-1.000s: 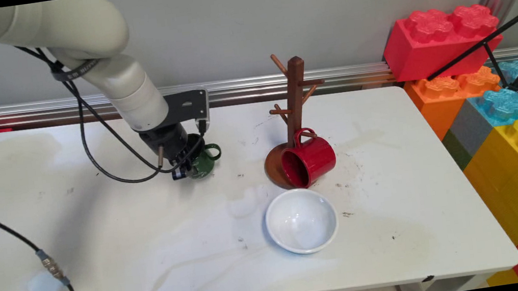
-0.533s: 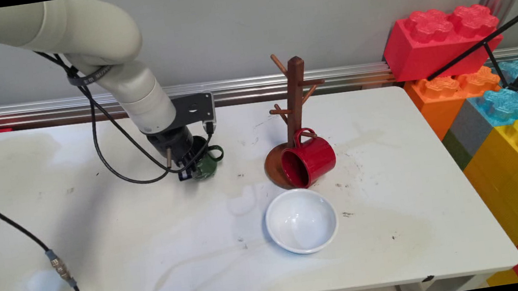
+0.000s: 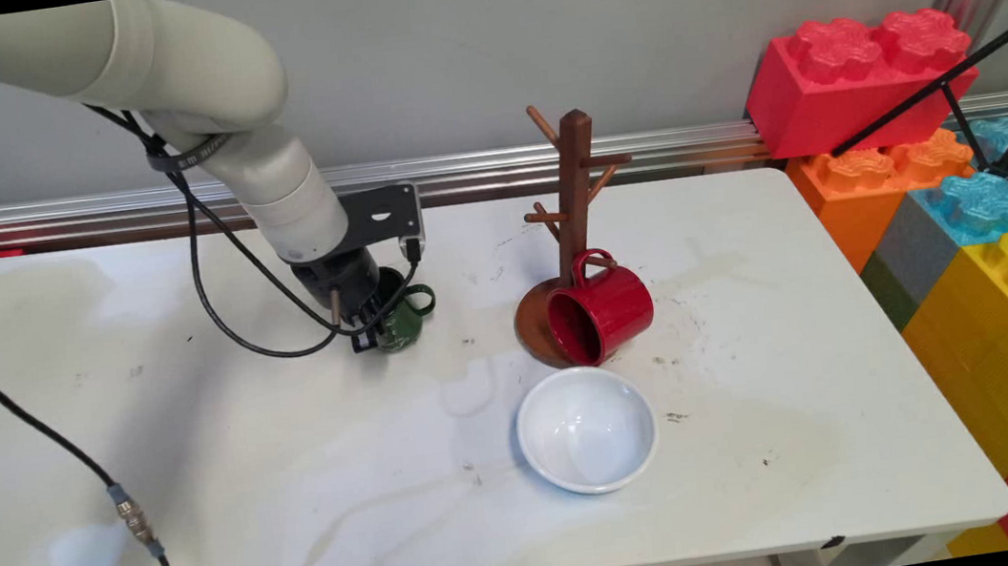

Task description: Place the picked object on the table

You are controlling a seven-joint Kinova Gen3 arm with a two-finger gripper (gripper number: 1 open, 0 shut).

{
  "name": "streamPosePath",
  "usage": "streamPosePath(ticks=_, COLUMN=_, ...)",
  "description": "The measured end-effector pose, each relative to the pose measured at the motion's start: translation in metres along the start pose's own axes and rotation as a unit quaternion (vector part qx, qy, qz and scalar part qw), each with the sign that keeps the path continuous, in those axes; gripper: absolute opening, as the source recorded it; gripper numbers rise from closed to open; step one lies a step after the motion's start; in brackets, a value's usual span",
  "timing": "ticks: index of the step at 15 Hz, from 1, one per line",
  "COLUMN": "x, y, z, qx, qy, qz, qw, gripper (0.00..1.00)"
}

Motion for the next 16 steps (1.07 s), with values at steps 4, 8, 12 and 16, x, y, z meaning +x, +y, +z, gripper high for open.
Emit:
streamPosePath(ticks=4, x=-0.0004, y=-0.0011, z=0.0031, qx=-0.002, qy=-0.002, qz=-0.005, qw=1.0000, gripper=0.00)
streamPosePath(ticks=8, x=-0.0011, y=-0.0014, z=0.0048, qx=-0.003, qy=-0.002, qz=-0.008, qw=1.0000, gripper=0.00)
streamPosePath(ticks=12, x=-0.0021, y=-0.0014, z=0.0060, qx=-0.006, qy=-0.001, qz=-0.010, qw=0.9999, gripper=1.00)
streamPosePath(ticks=16, x=-0.0013, y=-0.0038, z=0.0066, qx=-0.006, qy=0.006, qz=-0.014, qw=0.9999, gripper=1.00)
